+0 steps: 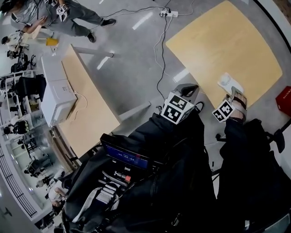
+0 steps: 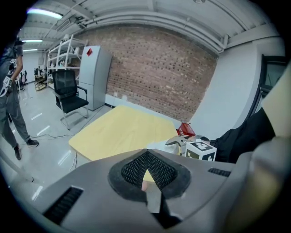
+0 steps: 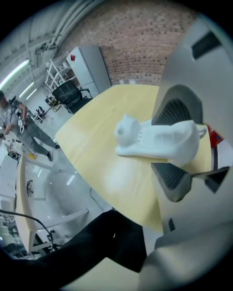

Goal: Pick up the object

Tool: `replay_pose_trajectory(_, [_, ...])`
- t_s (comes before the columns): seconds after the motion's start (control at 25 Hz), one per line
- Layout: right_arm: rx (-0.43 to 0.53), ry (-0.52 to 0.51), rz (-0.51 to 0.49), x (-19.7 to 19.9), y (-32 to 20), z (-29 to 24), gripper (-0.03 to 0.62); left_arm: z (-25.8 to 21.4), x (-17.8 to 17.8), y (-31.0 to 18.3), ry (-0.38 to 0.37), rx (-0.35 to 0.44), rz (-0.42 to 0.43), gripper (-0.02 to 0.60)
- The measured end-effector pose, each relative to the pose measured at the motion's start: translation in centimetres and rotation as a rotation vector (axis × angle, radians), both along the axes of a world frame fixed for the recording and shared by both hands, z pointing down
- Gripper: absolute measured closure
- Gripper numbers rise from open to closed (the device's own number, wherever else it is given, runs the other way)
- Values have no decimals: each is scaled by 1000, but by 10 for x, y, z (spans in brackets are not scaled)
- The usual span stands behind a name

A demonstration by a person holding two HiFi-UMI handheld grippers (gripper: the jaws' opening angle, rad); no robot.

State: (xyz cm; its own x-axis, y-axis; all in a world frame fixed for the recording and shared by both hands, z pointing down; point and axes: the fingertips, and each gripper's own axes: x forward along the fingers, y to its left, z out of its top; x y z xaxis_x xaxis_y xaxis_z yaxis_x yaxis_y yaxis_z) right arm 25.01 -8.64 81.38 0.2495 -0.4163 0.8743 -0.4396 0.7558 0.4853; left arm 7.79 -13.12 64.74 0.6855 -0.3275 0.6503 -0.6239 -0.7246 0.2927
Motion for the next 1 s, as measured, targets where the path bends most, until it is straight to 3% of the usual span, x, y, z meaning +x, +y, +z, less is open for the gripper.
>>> replay_pose_trajectory(0.2, [8, 166, -45, 10, -6, 17, 332, 9, -12, 1, -8, -29, -6, 581])
replay_pose_trajectory(0.4, [28, 243, -56, 18, -10, 22, 332, 14, -20, 7, -21, -39, 0, 581])
replay_pose_trajectory(0.76, [37, 250, -110, 20, -14, 14, 410, 15, -22, 6, -27, -44, 7, 581])
replay_pose_trajectory(1.0, [59, 215, -81, 22, -17, 6, 444, 16, -21, 9, -22, -45, 23, 581])
